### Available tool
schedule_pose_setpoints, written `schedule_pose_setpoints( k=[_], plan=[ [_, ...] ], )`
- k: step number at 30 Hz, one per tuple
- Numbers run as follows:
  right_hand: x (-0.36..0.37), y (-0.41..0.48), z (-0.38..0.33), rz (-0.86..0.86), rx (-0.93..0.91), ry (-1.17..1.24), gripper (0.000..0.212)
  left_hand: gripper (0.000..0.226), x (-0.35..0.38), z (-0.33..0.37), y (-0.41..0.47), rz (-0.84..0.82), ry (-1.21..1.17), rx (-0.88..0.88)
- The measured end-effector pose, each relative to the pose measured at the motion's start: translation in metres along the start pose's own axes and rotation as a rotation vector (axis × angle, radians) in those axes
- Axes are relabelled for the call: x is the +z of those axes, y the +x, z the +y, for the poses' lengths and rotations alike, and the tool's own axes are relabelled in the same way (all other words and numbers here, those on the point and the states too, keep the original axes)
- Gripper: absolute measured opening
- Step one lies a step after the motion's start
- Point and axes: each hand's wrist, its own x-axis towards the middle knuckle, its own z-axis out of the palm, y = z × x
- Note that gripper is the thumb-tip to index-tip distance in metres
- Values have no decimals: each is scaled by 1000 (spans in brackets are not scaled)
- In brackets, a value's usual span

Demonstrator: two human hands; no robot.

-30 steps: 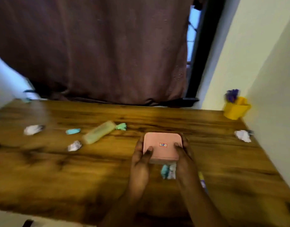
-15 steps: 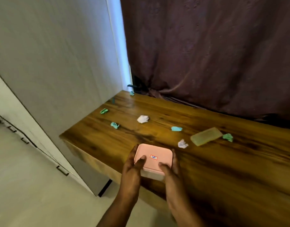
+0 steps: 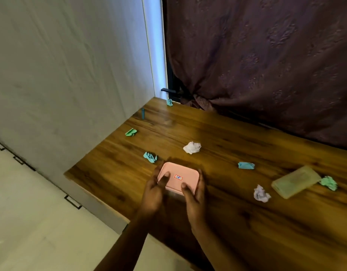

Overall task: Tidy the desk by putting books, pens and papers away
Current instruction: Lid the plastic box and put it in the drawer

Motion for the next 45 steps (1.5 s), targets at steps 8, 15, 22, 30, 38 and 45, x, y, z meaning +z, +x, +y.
schedule_pose_setpoints(
  k=[8,15,22,30,38,45],
  plan=[
    [27,20,-2,59,32,32,68,35,-14,-1,46,-23,29,17],
    [29,-1,3,263,61,98,76,57,-27,-4,37,-178,18,99],
    [52,-84,38,450,-30,278,43,49,-110,-32,-9,-259,100,-61],
    [94,-172,115,618,390,689,29,24,-212,-104,-23,-305,-117,-715],
    [83,-136,169,498,599,878,51,55,-218,-142,14,-331,-201,-824],
    [80,-102,179,622,545,1203,79,70,-201,-168,35,-221,-625,-766]
  ],
)
